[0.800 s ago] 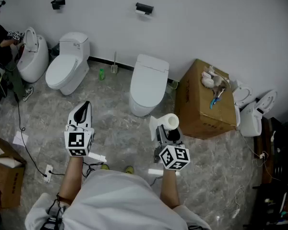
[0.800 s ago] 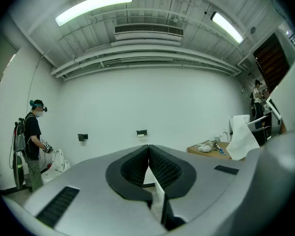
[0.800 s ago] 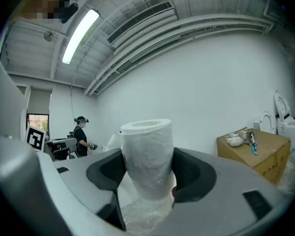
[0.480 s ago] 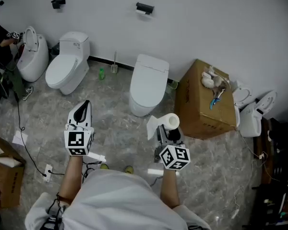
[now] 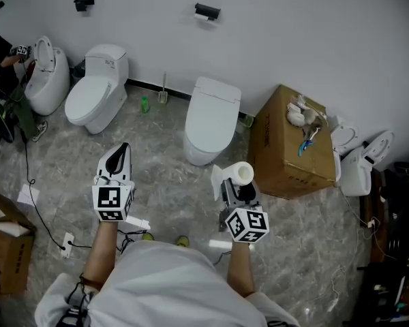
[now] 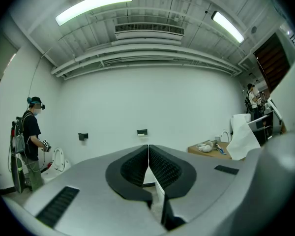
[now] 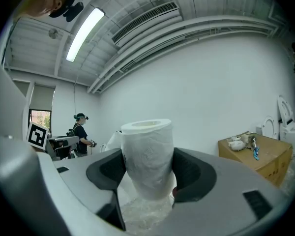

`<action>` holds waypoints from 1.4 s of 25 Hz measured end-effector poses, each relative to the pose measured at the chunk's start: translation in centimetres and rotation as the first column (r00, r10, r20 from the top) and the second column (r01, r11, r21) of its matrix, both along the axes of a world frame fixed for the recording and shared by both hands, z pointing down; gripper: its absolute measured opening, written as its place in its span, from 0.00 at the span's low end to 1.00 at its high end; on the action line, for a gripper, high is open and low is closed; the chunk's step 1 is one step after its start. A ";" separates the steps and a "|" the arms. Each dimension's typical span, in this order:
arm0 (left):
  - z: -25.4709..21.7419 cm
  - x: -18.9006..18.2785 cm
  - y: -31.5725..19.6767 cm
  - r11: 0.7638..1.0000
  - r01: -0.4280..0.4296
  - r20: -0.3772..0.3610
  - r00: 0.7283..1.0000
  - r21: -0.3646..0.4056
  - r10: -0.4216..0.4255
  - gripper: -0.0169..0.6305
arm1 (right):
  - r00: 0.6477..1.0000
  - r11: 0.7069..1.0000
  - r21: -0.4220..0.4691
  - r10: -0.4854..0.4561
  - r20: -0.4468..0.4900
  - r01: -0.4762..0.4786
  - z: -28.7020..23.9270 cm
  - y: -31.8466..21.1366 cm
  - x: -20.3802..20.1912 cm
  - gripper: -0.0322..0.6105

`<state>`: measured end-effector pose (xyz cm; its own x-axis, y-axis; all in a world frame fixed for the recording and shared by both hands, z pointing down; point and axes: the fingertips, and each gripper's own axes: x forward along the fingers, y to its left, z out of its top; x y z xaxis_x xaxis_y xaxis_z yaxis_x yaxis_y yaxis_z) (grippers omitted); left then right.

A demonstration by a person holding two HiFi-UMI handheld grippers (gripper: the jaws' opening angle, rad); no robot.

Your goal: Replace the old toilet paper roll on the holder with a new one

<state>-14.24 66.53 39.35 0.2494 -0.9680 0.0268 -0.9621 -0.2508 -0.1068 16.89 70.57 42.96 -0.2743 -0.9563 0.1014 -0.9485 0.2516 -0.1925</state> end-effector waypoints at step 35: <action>0.1 -4.5 0.6 0.998 -0.068 0.000 0.998 -0.001 0.068 0.20 | 1.000 0.999 -0.039 -0.022 -0.007 0.021 0.8 0.5 -5.5 0.50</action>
